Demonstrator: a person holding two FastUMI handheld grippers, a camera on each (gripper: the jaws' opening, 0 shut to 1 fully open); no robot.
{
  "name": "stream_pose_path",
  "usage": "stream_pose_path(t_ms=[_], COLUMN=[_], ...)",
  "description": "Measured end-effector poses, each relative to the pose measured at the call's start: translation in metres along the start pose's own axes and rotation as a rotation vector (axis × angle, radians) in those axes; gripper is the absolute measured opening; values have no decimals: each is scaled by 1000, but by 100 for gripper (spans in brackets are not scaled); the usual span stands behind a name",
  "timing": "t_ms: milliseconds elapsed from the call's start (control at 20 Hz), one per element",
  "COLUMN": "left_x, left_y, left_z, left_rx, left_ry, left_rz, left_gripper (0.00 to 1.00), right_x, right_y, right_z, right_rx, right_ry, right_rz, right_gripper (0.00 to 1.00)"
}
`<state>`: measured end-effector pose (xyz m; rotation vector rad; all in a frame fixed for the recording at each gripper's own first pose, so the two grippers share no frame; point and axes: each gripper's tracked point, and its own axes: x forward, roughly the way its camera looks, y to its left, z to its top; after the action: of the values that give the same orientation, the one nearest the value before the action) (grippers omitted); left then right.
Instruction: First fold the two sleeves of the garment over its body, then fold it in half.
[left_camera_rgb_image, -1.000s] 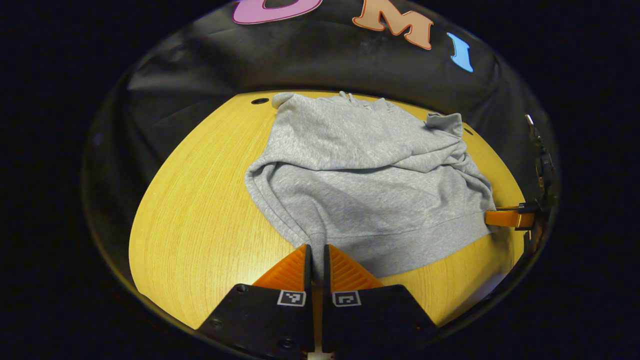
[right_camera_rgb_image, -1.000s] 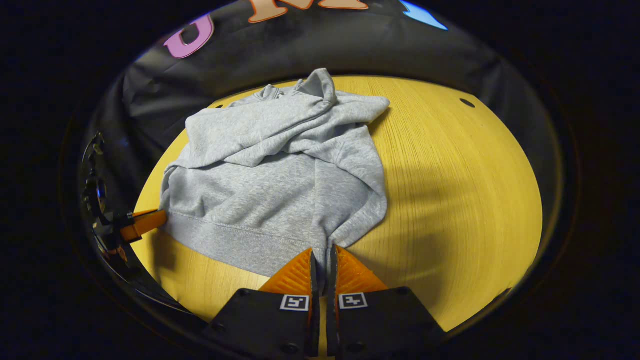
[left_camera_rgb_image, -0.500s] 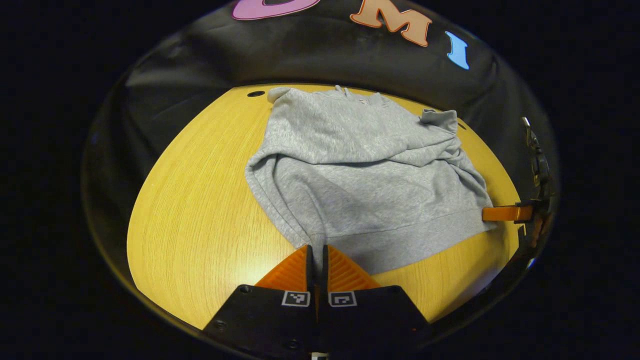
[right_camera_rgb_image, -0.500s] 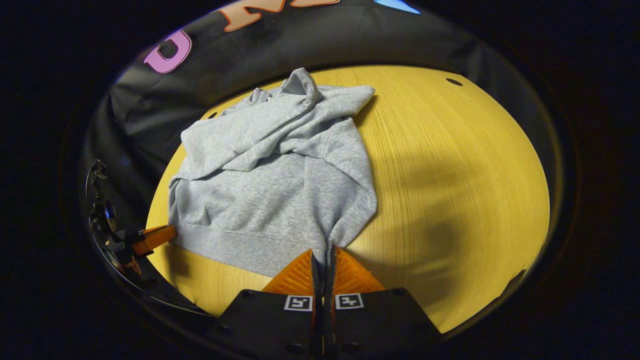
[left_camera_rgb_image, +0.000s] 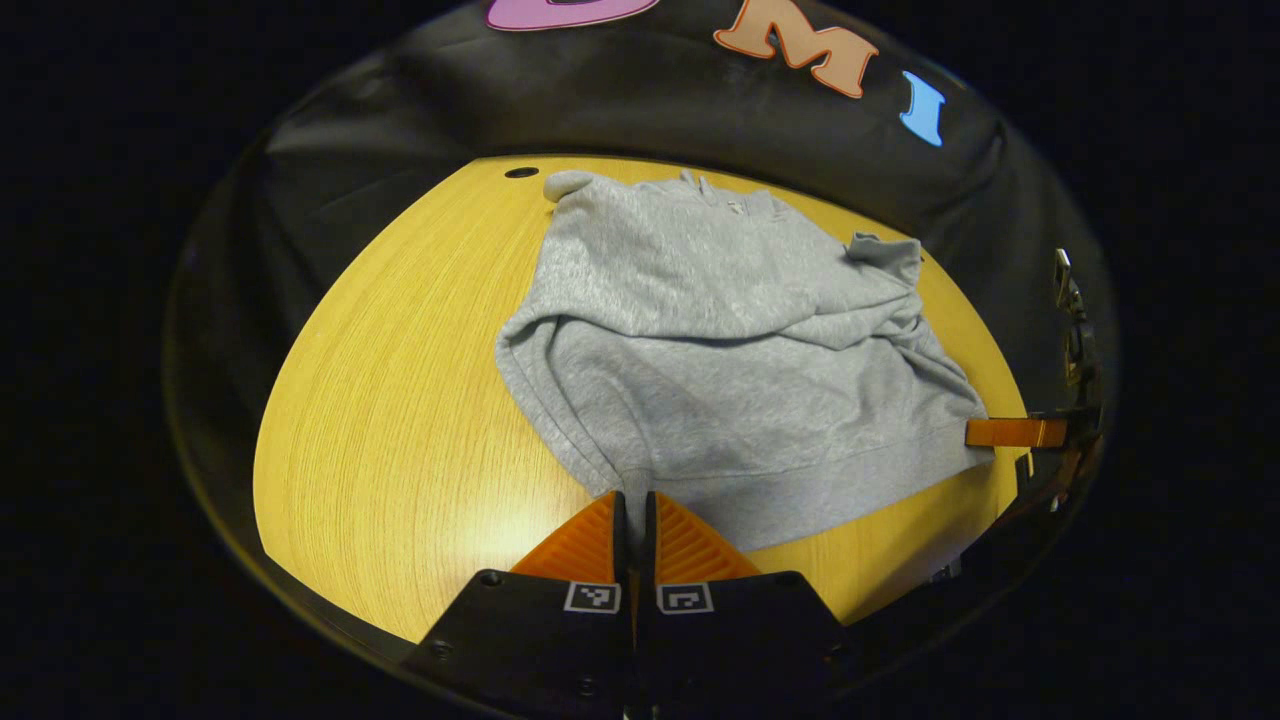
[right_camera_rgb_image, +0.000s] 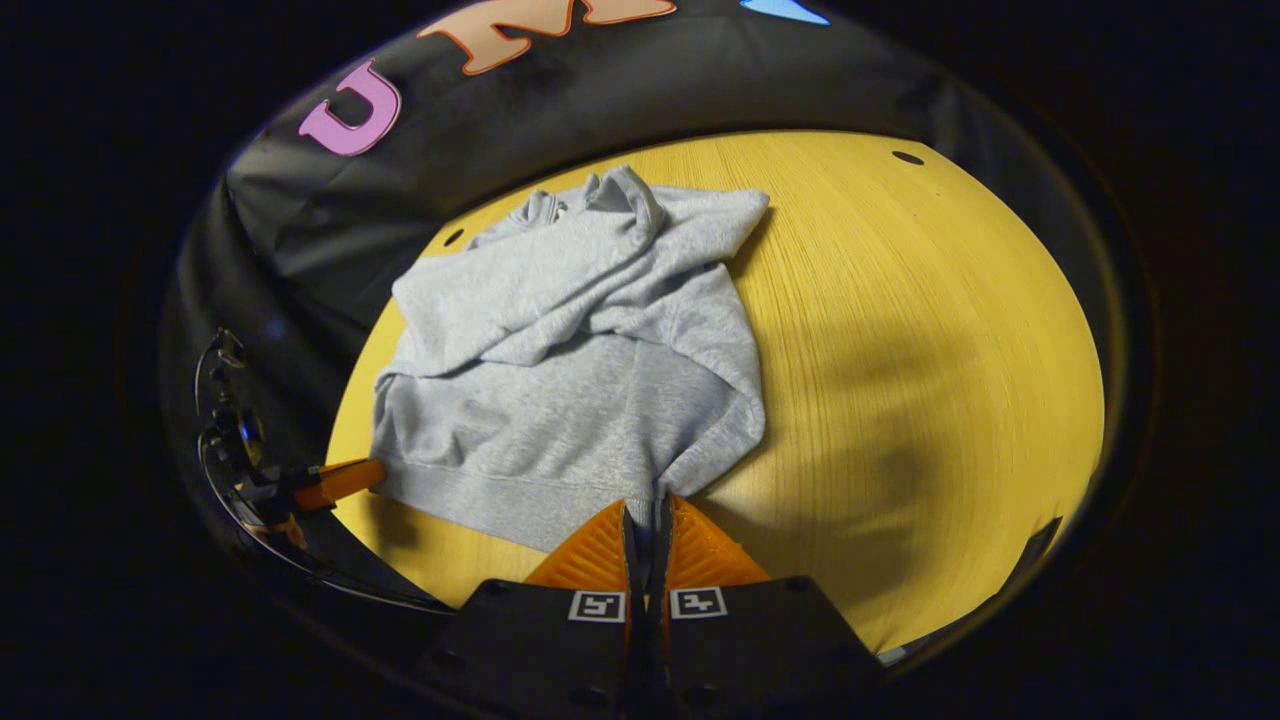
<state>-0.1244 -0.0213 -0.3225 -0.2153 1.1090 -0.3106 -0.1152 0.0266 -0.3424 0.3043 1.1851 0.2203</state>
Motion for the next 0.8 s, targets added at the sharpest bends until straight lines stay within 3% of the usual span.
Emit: stream_pose_path(t_ms=[500,800], left_x=[-15,4], left_y=[-10,-6], left_z=[90,137], left_rx=[-75,-185], left_ry=[-112,-130], left_rz=[-56,-59], left_gripper=[0,0], right_x=[-28,-12], right_y=[30,27], right_z=[95,141], right_rx=[196,356], right_ry=[-111,-152], right_rz=[152,177], right_gripper=[2,0])
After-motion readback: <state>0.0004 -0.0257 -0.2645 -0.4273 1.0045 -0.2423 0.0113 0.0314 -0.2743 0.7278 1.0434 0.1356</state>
